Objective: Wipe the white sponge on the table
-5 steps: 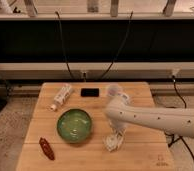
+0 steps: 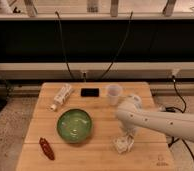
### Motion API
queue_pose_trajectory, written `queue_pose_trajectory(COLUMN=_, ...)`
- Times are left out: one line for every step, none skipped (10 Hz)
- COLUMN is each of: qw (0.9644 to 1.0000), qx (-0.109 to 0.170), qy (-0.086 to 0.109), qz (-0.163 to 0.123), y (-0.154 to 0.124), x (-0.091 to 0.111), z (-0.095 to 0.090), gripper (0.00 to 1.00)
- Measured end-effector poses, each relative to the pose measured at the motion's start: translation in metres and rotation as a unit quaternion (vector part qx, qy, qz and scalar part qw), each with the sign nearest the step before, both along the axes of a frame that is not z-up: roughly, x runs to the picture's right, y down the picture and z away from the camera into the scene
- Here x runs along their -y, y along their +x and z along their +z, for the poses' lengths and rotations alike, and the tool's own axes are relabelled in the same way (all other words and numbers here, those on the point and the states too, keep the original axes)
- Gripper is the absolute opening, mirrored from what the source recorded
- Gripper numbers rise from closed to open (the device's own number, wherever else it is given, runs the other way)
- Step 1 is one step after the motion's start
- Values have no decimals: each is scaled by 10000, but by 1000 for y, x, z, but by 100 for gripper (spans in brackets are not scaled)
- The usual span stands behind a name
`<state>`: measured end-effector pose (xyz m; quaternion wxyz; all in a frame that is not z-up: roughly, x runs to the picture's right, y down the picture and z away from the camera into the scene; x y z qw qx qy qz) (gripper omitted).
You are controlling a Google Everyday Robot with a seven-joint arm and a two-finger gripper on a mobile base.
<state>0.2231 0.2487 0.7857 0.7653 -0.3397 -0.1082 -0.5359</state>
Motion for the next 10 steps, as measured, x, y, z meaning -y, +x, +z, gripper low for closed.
queue_pose_trajectory(qw=10000, qx=-78, qy=52, qz=33, y=7, x=7, z=4, gripper=0)
queue_pose_trajectory(qw=9998, qx=-136, qy=102, qz=34, y=11, x=15, z=9, gripper=0)
queue_pose_trajectory(qw=9997, qx=-188, qy=150, qz=21, y=14, x=26, z=16, gripper=0)
queue_pose_trajectory(qw=9996, qx=-198, qy=191, qz=10, y=14, x=35, z=22, gripper=0)
queue_pose_trajectory(qw=9995, qx=-214, qy=239, qz=20, y=15, x=44, z=29, gripper=0)
queue_pose_trajectory(qw=9995, qx=-198, qy=257, qz=0, y=13, x=49, z=34, gripper=0)
queue_pose_trajectory(qw=9996, qx=-130, qy=255, qz=-56, y=4, x=52, z=39, gripper=0)
queue_pose_trajectory(qw=9996, qx=-50, qy=244, qz=-99, y=-8, x=52, z=43, gripper=0)
queue_pose_trajectory(qw=9996, qx=27, qy=237, qz=-131, y=-21, x=51, z=45, gripper=0)
queue_pose_trajectory(qw=9994, qx=156, qy=220, qz=-196, y=-40, x=51, z=50, gripper=0)
